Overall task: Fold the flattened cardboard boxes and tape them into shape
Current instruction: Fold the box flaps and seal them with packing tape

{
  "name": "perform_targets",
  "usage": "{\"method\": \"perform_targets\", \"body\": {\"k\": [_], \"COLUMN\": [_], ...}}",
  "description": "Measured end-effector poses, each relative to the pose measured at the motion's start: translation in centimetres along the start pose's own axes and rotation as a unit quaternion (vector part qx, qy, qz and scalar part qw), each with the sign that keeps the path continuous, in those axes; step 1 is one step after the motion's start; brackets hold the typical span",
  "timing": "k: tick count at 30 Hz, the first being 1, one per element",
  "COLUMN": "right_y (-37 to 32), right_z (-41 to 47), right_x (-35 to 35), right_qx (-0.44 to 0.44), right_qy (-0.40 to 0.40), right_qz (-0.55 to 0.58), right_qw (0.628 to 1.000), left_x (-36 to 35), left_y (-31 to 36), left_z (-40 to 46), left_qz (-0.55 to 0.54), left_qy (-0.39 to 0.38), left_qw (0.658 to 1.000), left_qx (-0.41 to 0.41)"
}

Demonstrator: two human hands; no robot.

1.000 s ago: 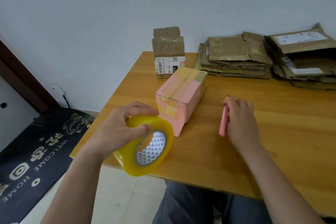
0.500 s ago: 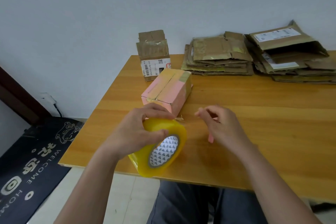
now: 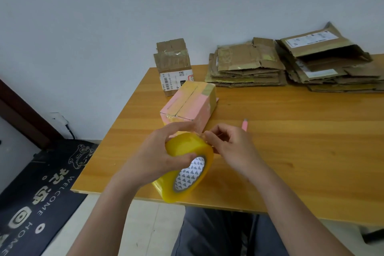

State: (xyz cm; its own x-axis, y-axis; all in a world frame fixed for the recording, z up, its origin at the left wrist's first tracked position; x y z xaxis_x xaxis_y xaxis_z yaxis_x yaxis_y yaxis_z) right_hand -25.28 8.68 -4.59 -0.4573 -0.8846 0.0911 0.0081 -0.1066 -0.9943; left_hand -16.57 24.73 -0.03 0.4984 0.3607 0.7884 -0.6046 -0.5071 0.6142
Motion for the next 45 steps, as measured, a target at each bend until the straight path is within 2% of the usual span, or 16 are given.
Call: {"method": "perform_targets", "body": {"k": [4, 6, 8, 10, 11, 12, 14, 17, 19, 21, 25, 30, 33, 38, 41, 45], "right_y": [-0.5, -0.6, -0.7, -0.6, -0.4, 0.0, 0.6, 0.8, 1.0, 1.7, 3.5, 3.5, 3.5, 2.9, 3.0, 2.9], "right_z": [-0.5, -0.6, -0.5, -0.5, -0.6, -0.7, -0.9, -0.1, 0.7, 0.8, 0.8, 0.2, 0.2, 0.5, 0.5, 0.9], "right_x": [-0.6, -0.8, -1.0, -2.0, -2.9, -4.1, -6.5, -8.5, -8.8, -8.7, -7.8, -7.1, -7.1, -6.0, -5.2, -3.4], "right_qx": [0.109, 0.137, 0.138, 0.115, 0.082, 0.036, -0.045, -0.081, -0.03, -0.005, -0.053, -0.038, -0.055, -0.089, -0.081, -0.021], "right_qy": [0.03, 0.073, 0.097, 0.083, 0.066, 0.047, 0.024, 0.029, 0.016, -0.005, -0.008, -0.02, -0.013, 0.041, 0.038, 0.107], "right_qz": [-0.105, -0.145, -0.161, -0.109, -0.052, 0.01, 0.112, 0.168, 0.071, -0.06, -0.271, -0.397, -0.448, -0.518, -0.488, -0.386], "right_qw": [0.988, 0.977, 0.972, 0.984, 0.993, 0.998, 0.992, 0.982, 0.997, 0.998, 0.961, 0.917, 0.892, 0.85, 0.868, 0.916], "left_x": [0.1, -0.5, -1.5, -1.4, -0.7, 0.4, 3.0, 6.1, 6.9, 6.9, 5.9, 4.3, 4.0, 4.1, 3.9, 3.5], "left_y": [-1.1, -2.3, -4.0, -5.6, -6.3, -6.9, -8.0, -9.0, -10.0, -10.8, -9.3, -5.5, -4.5, -3.7, -3.0, -1.5], "left_z": [-2.0, -3.2, -4.0, -4.4, -4.7, -4.8, -5.1, -5.6, -5.7, -5.7, -4.2, -2.2, -1.7, -2.0, -1.7, -0.4], "left_qz": [-0.003, -0.011, -0.067, -0.151, -0.153, -0.118, -0.032, 0.123, 0.236, 0.271, 0.371, 0.467, 0.467, 0.407, 0.401, 0.369], "left_qy": [0.099, 0.094, 0.1, 0.167, 0.21, 0.246, 0.27, 0.249, 0.235, 0.216, 0.174, 0.077, 0.041, 0.008, 0.009, 0.037], "left_qw": [0.993, 0.994, 0.991, 0.973, 0.964, 0.961, 0.962, 0.961, 0.943, 0.938, 0.912, 0.879, 0.882, 0.913, 0.915, 0.927], "left_qx": [0.06, 0.058, 0.053, 0.059, 0.05, 0.036, 0.025, 0.008, -0.002, 0.002, -0.029, -0.054, -0.048, -0.002, 0.033, 0.065]}}
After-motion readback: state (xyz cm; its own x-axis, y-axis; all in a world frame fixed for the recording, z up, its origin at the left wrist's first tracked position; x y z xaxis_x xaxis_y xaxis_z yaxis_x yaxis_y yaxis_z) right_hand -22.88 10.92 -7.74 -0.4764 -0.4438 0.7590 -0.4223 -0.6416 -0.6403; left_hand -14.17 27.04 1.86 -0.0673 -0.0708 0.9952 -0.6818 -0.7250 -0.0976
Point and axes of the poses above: each hand's wrist, its own z-axis towards the middle knuckle, its own x-axis out of the back of the hand, y = z × x, the point moved 2 cm from there along z, towards the middle knuckle, and after that the axes turned 11 degrees about z, right-handed, at the moved point
